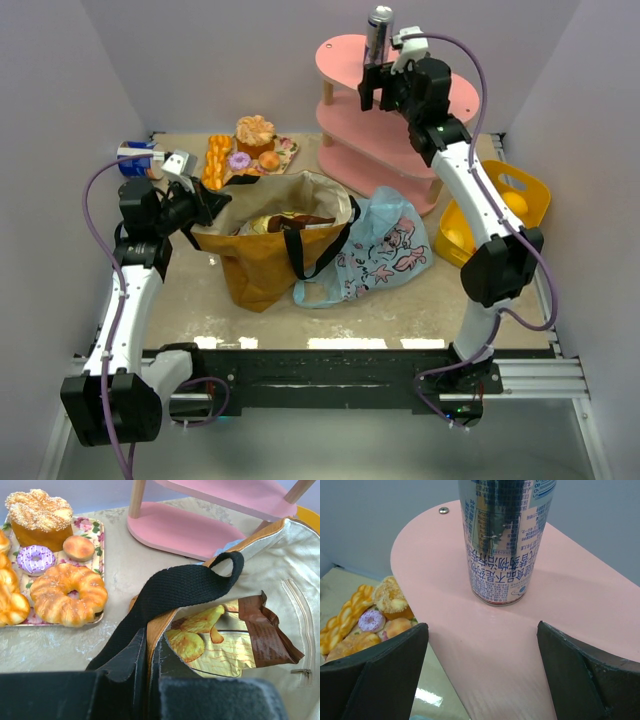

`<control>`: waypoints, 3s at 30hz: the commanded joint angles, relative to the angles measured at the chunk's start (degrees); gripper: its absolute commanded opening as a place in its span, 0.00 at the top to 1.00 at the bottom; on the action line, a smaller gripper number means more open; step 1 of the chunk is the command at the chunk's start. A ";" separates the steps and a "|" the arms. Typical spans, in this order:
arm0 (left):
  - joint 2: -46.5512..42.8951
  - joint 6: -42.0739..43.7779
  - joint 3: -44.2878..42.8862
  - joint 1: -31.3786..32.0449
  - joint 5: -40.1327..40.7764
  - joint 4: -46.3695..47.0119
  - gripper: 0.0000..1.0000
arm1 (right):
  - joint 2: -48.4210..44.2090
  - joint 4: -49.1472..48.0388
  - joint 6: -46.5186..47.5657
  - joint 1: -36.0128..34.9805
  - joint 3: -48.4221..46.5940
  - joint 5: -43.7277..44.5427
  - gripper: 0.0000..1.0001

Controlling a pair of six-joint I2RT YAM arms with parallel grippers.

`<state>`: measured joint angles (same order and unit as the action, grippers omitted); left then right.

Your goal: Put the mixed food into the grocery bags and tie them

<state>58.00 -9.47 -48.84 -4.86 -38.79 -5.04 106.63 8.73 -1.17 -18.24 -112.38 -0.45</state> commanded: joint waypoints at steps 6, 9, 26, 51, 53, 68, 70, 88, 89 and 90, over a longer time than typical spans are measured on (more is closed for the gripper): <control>0.45 -0.90 -0.12 0.12 -1.47 2.31 1.00 | 5.07 -2.93 -0.85 1.10 -6.36 4.14 0.05; 0.54 -0.90 -0.03 0.12 -1.47 2.31 1.00 | 7.80 -2.76 -0.33 1.10 -8.73 4.14 0.04; 1.77 -0.90 -0.12 0.12 -1.73 2.14 1.00 | 16.51 -8.46 3.10 1.19 -15.15 5.89 0.06; 3.79 -0.72 -0.03 0.12 -1.64 1.96 1.00 | 13.35 -20.07 3.72 1.10 -11.64 0.89 1.00; 4.40 -0.63 -0.11 0.12 -1.64 1.79 1.00 | 11.94 -20.68 2.41 0.93 -10.41 0.71 1.00; 4.05 1.56 1.55 0.20 -0.59 3.46 1.00 | 5.61 -21.22 -0.86 -7.77 -14.44 -1.93 1.00; 4.14 1.65 1.55 0.20 -0.59 3.46 1.00 | 5.08 -19.72 -0.59 -9.79 -15.06 -2.19 1.00; 2.38 0.16 1.47 0.21 -1.29 4.07 1.00 | -12.66 -24.55 0.11 -22.18 7.16 -1.40 1.00; 2.30 0.07 1.47 0.29 -1.12 4.07 1.00 | -13.37 -24.47 0.03 -23.06 9.09 -1.40 1.00; 2.30 -0.02 1.47 0.29 -1.12 4.07 1.00 | -14.25 -24.12 -0.41 -23.50 9.98 -1.48 1.00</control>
<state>61.39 -8.93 -47.97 -4.84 -39.22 -2.42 97.21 -10.33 -1.52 -38.94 -105.69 -2.24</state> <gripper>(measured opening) 0.072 0.576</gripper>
